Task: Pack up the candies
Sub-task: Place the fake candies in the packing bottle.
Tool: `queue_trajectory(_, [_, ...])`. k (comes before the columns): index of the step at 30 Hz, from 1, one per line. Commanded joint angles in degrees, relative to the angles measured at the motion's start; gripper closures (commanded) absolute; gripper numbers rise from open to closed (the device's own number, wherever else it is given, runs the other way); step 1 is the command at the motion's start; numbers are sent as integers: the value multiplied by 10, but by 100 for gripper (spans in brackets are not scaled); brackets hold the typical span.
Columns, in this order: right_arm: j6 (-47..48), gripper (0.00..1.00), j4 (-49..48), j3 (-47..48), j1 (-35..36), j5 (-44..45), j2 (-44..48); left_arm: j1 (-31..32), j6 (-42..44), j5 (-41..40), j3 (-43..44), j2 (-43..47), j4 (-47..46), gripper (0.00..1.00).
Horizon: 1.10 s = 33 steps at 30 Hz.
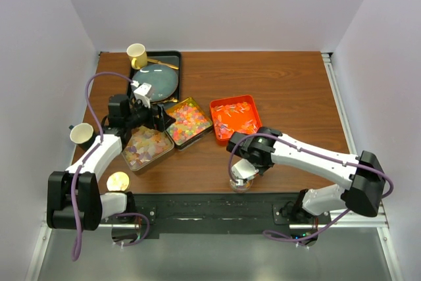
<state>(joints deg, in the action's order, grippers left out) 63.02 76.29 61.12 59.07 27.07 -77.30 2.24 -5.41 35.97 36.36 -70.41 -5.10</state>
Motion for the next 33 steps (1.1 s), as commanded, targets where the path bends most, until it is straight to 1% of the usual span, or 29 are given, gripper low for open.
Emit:
queue_trajectory(1, [-11,100,145,-14,10,32,14,-6,-5,-3,-2,7,-25,0])
queue_trajectory(6, [-27,100,147,-3,13,53,-1,-6,-5,-4,-8,12,-25,0])
queue_trajectory(12, [-19,100,149,6,16,77,-6,-6,-7,-4,-9,12,-30,0])
queue_trajectory(19, [-14,100,150,-14,16,83,20,-6,15,-32,-12,28,-20,0])
queue_trajectory(22, [-24,100,149,-8,-1,73,37,-6,22,-38,-13,32,-13,0])
queue_trajectory(24, [-54,100,144,4,-48,44,34,-6,19,-51,-14,37,-15,0])
queue_trajectory(25, [-66,100,143,11,-74,12,28,-5,-1,-69,-15,40,-15,0])
queue_trajectory(26, [-76,100,140,28,-137,-6,22,-6,-16,-110,-7,41,-6,0])
queue_trajectory(27, [-90,100,104,35,-176,-22,18,-5,-25,-120,1,38,2,0])
queue_trajectory(28, [-92,100,83,41,-217,-59,13,-5,-31,-126,10,34,10,0])
queue_trajectory(29, [-97,100,57,48,-297,-79,10,-5,-31,-135,31,30,29,0])
queue_trajectory(30, [-110,100,4,48,-336,-98,7,-4,-31,-136,41,17,36,0])
queue_trajectory(31, [-120,100,-20,49,-371,-137,-6,-3,-22,-138,52,9,43,0])
queue_trajectory(32, [-135,100,-45,54,-428,-155,-14,-3,-15,-140,73,2,49,0])
queue_trajectory(33, [-181,100,-86,61,-454,-176,-24,-1,-3,-141,84,-10,72,0])
